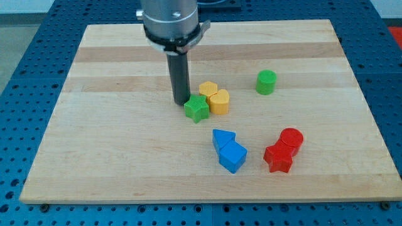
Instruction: Place the green star at the top side of the blue triangle
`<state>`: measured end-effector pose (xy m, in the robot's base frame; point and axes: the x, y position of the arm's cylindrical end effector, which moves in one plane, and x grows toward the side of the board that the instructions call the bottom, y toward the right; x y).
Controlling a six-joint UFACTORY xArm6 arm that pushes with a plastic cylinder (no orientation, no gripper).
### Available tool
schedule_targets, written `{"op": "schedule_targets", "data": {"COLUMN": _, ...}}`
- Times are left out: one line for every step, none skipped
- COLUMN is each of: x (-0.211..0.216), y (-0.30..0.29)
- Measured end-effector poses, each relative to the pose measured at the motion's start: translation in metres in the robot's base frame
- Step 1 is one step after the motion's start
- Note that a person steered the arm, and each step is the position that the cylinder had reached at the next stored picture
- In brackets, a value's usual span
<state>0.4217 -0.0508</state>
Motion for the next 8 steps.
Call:
{"op": "schedule_targets", "data": {"x": -0.033, "y": 0.002}}
{"op": "schedule_targets", "data": {"x": -0.043, "y": -0.002}}
{"op": "schedule_targets", "data": {"x": -0.043, "y": -0.006}}
{"op": "schedule_targets", "data": {"x": 0.001, "y": -0.005}}
{"op": "schedule_targets", "data": {"x": 0.029, "y": 0.021}}
{"op": "schedule_targets", "data": {"x": 0.056, "y": 0.048}}
{"op": "schedule_targets", "data": {"x": 0.056, "y": 0.05}}
{"op": "schedule_targets", "data": {"x": 0.056, "y": 0.051}}
